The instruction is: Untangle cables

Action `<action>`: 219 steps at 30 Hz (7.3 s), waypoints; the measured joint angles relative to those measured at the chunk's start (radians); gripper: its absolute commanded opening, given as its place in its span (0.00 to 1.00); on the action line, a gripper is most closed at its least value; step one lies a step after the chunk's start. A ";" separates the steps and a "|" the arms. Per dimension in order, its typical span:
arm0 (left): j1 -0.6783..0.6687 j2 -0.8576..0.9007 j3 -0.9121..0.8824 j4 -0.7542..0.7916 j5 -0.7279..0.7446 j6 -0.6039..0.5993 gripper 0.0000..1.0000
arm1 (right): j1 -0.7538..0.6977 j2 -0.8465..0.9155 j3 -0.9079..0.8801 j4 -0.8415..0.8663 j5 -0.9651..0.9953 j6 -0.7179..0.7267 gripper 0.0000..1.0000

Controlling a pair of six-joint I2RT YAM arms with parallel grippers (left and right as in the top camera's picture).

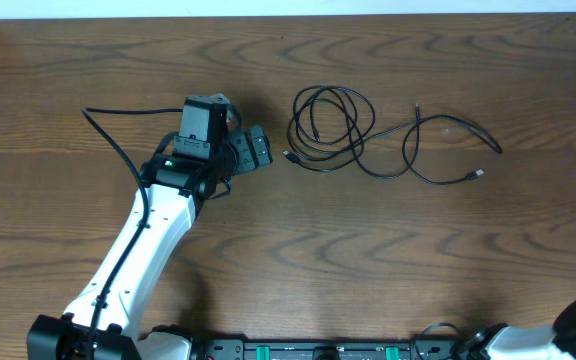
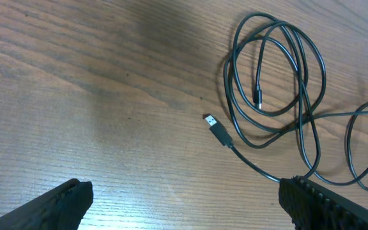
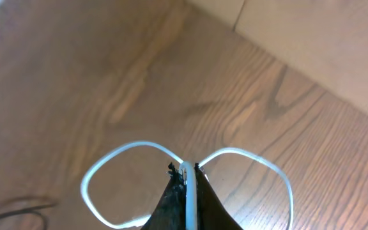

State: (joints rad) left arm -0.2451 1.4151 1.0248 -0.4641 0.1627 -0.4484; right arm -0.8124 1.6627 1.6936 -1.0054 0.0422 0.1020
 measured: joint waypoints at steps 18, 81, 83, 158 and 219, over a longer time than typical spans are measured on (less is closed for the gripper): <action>0.000 0.000 0.000 0.000 0.000 0.000 1.00 | 0.000 0.238 -0.002 -0.053 0.019 -0.011 0.41; 0.000 0.000 0.000 0.000 0.000 0.000 1.00 | 1.093 0.451 -0.002 0.075 -0.469 0.459 0.55; 0.000 0.000 0.000 0.000 0.000 0.000 1.00 | 1.109 0.490 -0.002 0.076 -0.464 0.505 0.53; 0.000 0.000 0.000 0.021 0.000 0.000 1.00 | 1.379 -0.112 -0.006 -0.129 0.058 0.332 0.52; 0.000 0.000 0.000 -0.027 -0.057 0.000 1.00 | 1.436 0.002 -0.459 0.348 -0.180 -0.014 0.01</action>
State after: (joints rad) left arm -0.2451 1.4151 1.0245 -0.4908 0.1055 -0.4484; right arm 0.6239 1.6646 1.2343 -0.6579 -0.1383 0.0883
